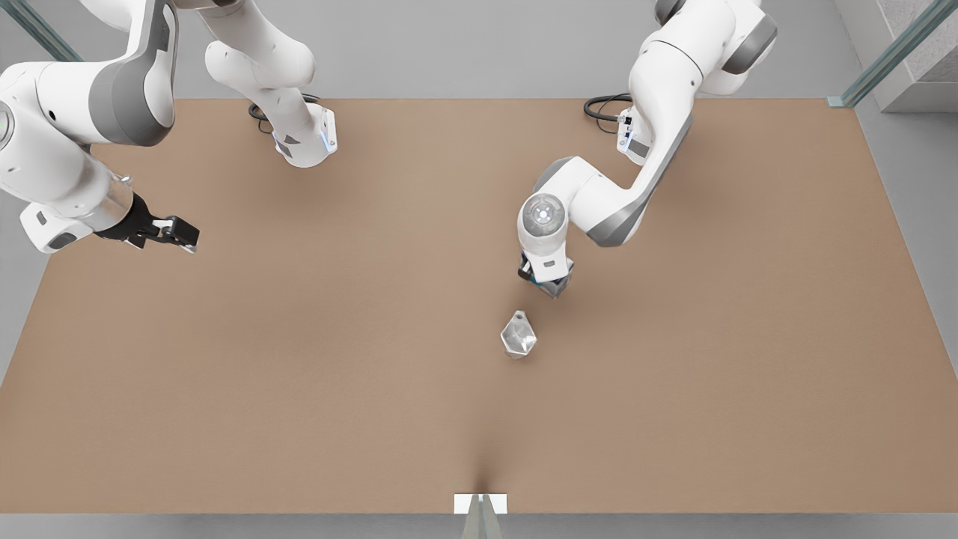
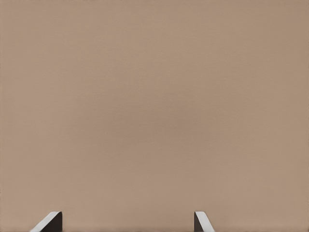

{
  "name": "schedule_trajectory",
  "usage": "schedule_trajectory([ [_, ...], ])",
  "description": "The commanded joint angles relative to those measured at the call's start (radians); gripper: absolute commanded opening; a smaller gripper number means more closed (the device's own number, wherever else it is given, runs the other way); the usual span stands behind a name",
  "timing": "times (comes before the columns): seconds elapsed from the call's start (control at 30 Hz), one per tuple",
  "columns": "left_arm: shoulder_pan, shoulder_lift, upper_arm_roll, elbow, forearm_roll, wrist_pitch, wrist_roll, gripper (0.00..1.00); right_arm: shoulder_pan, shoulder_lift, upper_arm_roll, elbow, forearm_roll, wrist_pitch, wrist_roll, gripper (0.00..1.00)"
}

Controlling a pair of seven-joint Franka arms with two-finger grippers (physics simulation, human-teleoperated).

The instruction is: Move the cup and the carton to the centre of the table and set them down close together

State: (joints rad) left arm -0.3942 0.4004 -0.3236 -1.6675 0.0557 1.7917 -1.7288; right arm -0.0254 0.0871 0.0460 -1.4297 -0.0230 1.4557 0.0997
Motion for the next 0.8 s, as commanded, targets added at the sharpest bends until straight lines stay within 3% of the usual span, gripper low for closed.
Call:
schedule_trajectory([
  [0.0, 0.002, 0.0, 0.0, 0.0, -0.004, 0.0, 0.0, 1.0, -0.001, 0.0, 0.0, 0.0, 0.0, 0.0, 0.0, 1.0],
  [0.1, 0.005, 0.0, 0.003, 0.014, -0.002, -0.012, 0.031, 1.0, 0.001, 0.0, 0.0, 0.0, -0.002, 0.0, 0.005, 1.0],
  [0.13, 0.017, 0.0, 0.041, 0.073, -0.005, -0.112, 0.173, 1.0, 0.001, 0.0, 0.0, 0.0, 0.0, 0.0, 0.005, 1.0],
  [0.23, 0.144, -0.055, 0.331, 0.296, -0.102, -0.452, 1.07, 1.0, -0.001, 0.0, 0.0, 0.002, -0.005, 0.0, 0.008, 1.0],
  [0.3, 0.365, -0.071, 0.339, 0.299, -0.062, -0.462, 1.822, 1.0, -0.001, 0.002, 0.0, 0.009, -0.005, 0.002, 0.008, 1.0],
  [0.6, 0.296, -0.221, 0.319, 0.285, -0.013, -0.428, 1.807, 1.0, 0.007, 0.002, 0.005, 0.023, -0.003, 0.002, -0.009, 1.0],
  [0.77, 0.296, -0.193, 0.317, 0.285, -0.014, -0.416, 1.807, 1.0, 0.01, 0.002, 0.005, 0.023, -0.003, 0.003, -0.006, 1.0],
])
